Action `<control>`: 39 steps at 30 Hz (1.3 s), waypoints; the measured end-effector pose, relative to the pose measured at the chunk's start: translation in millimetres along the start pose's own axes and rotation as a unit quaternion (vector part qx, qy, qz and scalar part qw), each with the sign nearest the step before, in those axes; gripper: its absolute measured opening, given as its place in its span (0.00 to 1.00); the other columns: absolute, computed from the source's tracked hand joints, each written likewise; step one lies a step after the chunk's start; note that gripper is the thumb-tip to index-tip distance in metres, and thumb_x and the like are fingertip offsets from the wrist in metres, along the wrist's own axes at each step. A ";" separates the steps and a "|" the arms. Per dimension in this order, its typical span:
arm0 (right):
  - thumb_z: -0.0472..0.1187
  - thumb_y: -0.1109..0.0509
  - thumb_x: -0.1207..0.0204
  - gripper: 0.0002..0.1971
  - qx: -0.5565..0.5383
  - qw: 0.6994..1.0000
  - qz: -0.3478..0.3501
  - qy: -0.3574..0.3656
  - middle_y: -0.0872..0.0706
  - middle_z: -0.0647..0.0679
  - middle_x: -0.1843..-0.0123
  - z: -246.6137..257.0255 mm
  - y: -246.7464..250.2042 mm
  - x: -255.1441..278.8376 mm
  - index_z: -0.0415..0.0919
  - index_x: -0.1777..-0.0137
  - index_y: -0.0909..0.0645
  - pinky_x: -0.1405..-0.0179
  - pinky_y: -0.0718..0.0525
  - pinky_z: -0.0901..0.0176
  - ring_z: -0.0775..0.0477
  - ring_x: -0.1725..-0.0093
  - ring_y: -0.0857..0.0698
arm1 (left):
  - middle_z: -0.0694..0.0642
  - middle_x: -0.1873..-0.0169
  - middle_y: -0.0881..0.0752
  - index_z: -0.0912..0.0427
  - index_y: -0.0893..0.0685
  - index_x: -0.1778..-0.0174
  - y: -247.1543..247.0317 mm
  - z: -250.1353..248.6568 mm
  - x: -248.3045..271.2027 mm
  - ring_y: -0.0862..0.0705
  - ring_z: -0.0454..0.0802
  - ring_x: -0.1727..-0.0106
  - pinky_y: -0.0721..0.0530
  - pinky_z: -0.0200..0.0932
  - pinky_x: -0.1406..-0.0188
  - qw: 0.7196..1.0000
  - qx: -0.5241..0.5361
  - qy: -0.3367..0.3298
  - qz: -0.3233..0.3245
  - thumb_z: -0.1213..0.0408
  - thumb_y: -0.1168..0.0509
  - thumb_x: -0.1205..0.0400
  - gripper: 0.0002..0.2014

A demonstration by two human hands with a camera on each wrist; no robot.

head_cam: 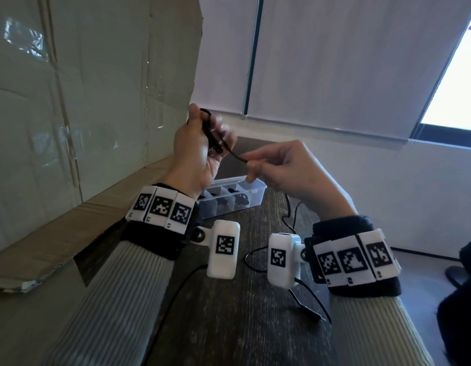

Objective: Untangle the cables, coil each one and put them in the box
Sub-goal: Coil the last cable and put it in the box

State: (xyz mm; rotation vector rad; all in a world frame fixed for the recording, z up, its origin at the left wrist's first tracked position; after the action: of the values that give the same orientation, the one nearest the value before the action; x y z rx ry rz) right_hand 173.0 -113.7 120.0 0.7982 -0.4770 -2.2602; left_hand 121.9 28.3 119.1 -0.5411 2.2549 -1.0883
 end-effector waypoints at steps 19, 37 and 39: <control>0.37 0.24 0.25 0.04 -0.017 0.991 -0.112 0.074 0.08 0.43 0.63 10.8 34.0 5.9 0.36 0.56 0.10 0.63 0.14 0.52 0.48 0.66 0.12 | 0.52 0.80 0.31 0.63 0.21 0.69 -20.0 20.5 26.1 0.35 0.44 0.78 0.37 0.36 0.76 0.806 -0.530 -0.009 0.265 0.45 0.43 0.18 0.24; 0.46 0.35 0.17 0.12 0.100 0.992 0.076 0.017 0.20 0.44 0.69 3.9 -27.2 -1.5 0.45 0.50 0.10 0.64 0.22 0.57 0.48 0.67 0.24 | 0.50 0.70 0.21 0.58 0.29 0.60 -2.9 2.4 1.3 0.18 0.43 0.75 0.14 0.46 0.72 0.996 -0.083 -0.023 0.019 0.49 0.50 0.12 0.18; 0.47 0.34 0.17 0.12 0.110 0.984 0.141 0.012 0.19 0.46 0.71 5.2 -31.7 3.3 0.45 0.51 0.10 0.67 0.25 0.63 0.51 0.69 0.26 | 0.46 0.75 0.26 0.55 0.33 0.60 0.1 1.8 0.5 0.32 0.39 0.83 0.30 0.32 0.84 0.992 -0.121 -0.027 0.000 0.47 0.49 0.13 0.17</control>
State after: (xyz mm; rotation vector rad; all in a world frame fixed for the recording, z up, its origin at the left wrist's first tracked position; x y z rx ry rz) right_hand 152.4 -93.3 105.8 0.8095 -0.7874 -1.9562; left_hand 122.6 27.0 117.9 -0.6603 2.3521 -0.7944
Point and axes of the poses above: each hand's wrist, its own x-axis away from the middle knuckle, its own y-axis out of the back of the hand, z = x × y, the point moved 5 cm from there along -x, towards the middle knuckle
